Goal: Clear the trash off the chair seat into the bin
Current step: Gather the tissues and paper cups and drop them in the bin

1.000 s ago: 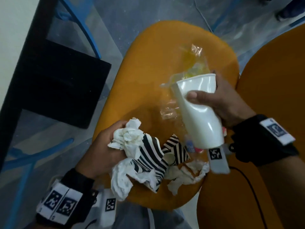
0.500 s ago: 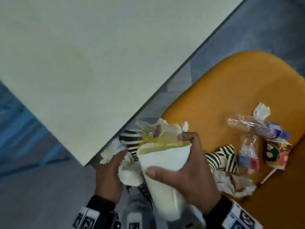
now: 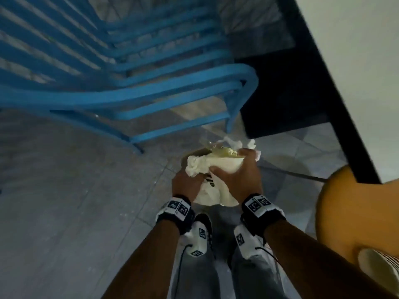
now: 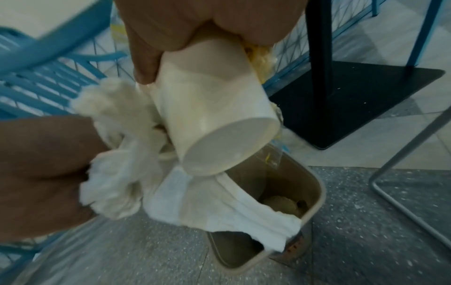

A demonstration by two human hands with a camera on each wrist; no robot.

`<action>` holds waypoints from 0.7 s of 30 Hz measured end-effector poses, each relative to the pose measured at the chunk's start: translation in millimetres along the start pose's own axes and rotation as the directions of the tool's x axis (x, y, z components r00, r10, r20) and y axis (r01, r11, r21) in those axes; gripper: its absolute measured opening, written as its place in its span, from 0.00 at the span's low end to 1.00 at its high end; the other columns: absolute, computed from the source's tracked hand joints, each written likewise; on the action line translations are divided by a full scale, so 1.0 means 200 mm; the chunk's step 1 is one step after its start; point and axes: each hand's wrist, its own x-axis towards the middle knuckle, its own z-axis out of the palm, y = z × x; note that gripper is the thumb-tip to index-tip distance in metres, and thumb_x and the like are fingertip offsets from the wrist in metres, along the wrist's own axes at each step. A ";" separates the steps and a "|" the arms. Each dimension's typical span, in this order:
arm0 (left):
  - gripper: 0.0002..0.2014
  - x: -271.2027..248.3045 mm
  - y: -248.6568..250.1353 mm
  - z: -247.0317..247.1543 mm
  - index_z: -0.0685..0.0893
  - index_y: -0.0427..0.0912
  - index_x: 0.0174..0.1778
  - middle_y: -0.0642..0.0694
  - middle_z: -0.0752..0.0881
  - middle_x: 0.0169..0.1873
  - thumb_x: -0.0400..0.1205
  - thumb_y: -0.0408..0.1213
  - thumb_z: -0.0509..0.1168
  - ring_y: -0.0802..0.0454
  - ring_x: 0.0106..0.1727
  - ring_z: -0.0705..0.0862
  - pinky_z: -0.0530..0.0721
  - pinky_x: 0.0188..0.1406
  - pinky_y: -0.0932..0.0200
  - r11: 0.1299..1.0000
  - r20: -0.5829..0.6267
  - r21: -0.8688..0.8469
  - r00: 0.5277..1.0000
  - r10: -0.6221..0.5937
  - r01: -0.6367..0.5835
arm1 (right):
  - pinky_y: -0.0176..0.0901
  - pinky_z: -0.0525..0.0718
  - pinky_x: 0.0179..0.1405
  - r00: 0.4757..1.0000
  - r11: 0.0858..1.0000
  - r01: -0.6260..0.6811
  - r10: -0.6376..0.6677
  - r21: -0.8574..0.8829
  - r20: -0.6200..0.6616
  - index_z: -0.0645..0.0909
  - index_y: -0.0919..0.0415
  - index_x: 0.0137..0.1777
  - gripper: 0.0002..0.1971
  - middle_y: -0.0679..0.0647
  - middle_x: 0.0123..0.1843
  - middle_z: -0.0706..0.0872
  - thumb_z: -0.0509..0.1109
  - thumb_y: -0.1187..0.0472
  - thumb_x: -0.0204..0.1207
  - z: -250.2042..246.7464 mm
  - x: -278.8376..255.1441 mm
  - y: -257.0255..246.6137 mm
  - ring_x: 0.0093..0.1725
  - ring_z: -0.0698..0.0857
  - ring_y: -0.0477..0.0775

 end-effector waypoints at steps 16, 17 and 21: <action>0.12 0.61 -0.44 0.06 0.87 0.56 0.35 0.43 0.92 0.41 0.76 0.31 0.71 0.40 0.48 0.91 0.90 0.56 0.43 0.981 -0.098 -0.192 0.995 0.010 -0.029 | 0.43 0.79 0.59 0.994 0.987 0.097 -0.090 -0.125 0.064 0.72 0.57 0.70 0.44 0.48 0.61 0.78 0.90 0.46 0.57 0.45 0.38 0.37 0.59 0.79 0.50; 0.14 0.58 -0.47 0.03 0.87 0.56 0.35 0.44 0.92 0.39 0.75 0.28 0.69 0.41 0.46 0.92 0.90 0.58 0.37 0.970 -0.141 -0.241 0.990 -0.015 -0.020 | 0.39 0.77 0.58 0.986 0.975 0.144 -0.127 -0.170 0.109 0.73 0.59 0.70 0.44 0.51 0.62 0.78 0.90 0.46 0.57 0.49 0.42 0.38 0.60 0.79 0.51; 0.12 0.49 -0.49 -0.02 0.86 0.60 0.43 0.46 0.94 0.44 0.67 0.41 0.64 0.42 0.50 0.92 0.90 0.59 0.34 0.984 -0.095 -0.180 0.995 -0.006 -0.011 | 0.58 0.73 0.74 0.911 0.729 0.345 -0.108 -0.591 0.399 0.68 0.51 0.80 0.48 0.57 0.81 0.72 0.79 0.33 0.63 0.62 0.52 0.52 0.75 0.76 0.67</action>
